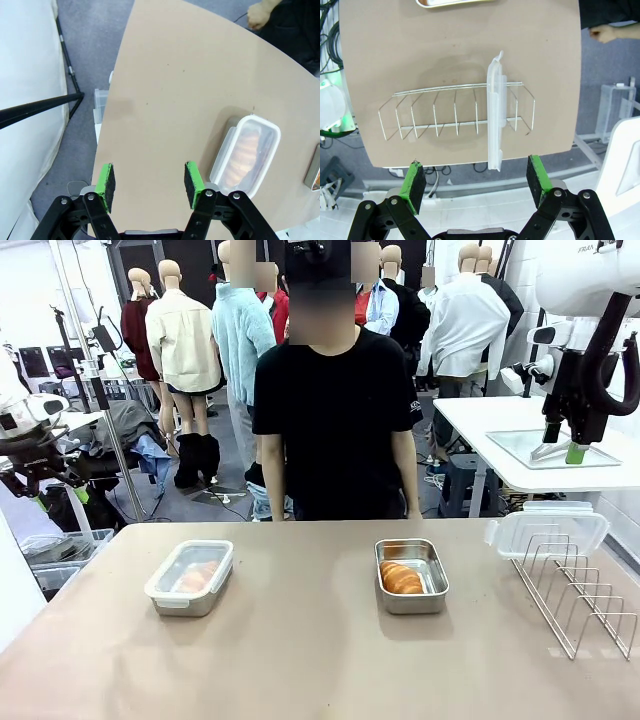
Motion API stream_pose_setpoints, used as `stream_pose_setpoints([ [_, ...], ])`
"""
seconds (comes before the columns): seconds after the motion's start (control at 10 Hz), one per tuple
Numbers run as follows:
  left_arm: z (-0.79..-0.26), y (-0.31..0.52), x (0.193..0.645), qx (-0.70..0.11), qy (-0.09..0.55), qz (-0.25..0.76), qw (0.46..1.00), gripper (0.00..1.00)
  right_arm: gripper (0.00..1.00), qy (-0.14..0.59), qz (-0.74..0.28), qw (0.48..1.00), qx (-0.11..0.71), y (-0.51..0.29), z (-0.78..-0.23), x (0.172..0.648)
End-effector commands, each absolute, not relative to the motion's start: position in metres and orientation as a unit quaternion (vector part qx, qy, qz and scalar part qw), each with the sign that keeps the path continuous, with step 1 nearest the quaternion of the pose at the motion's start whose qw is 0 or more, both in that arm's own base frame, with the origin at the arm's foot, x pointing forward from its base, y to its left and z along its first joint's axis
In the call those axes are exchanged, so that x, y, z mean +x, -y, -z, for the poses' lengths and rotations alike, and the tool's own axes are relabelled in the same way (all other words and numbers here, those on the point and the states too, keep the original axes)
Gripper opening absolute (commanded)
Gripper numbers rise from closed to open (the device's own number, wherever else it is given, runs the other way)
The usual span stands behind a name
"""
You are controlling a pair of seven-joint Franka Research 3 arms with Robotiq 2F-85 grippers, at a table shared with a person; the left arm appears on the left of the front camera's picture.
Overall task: Place the bread in airtight containers.
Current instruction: Pick up one Airtight Container lid and hand it to the human.
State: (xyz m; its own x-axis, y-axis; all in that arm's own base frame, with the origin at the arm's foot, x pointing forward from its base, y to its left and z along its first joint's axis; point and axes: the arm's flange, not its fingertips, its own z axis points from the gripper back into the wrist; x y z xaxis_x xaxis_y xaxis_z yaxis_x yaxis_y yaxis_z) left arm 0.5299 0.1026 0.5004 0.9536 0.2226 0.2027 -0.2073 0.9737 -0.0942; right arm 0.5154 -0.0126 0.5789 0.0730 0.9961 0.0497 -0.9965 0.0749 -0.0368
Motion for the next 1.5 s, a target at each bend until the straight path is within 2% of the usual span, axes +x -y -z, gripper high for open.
stream_pose_setpoints([
  [0.0, -0.502, -0.102, 0.529, -0.027, 0.108, -0.113, 0.987, 0.72, 1.00, 0.025, -0.685, 0.728, 0.005, 0.013, -0.580, 0.515],
  [0.5, -0.502, -0.102, 0.529, -0.027, 0.108, -0.113, 0.987, 0.72, 1.00, 0.031, -0.680, 0.732, 0.003, 0.013, -0.579, 0.515],
  [0.8, -0.502, -0.102, 0.529, -0.027, 0.108, -0.113, 0.987, 0.72, 1.00, 0.012, -0.679, 0.734, -0.028, 0.010, -0.542, 0.532],
  [1.4, -0.502, -0.102, 0.529, -0.027, 0.108, -0.113, 0.987, 0.72, 1.00, -0.017, -0.654, 0.756, 0.021, 0.021, -0.486, 0.577],
])
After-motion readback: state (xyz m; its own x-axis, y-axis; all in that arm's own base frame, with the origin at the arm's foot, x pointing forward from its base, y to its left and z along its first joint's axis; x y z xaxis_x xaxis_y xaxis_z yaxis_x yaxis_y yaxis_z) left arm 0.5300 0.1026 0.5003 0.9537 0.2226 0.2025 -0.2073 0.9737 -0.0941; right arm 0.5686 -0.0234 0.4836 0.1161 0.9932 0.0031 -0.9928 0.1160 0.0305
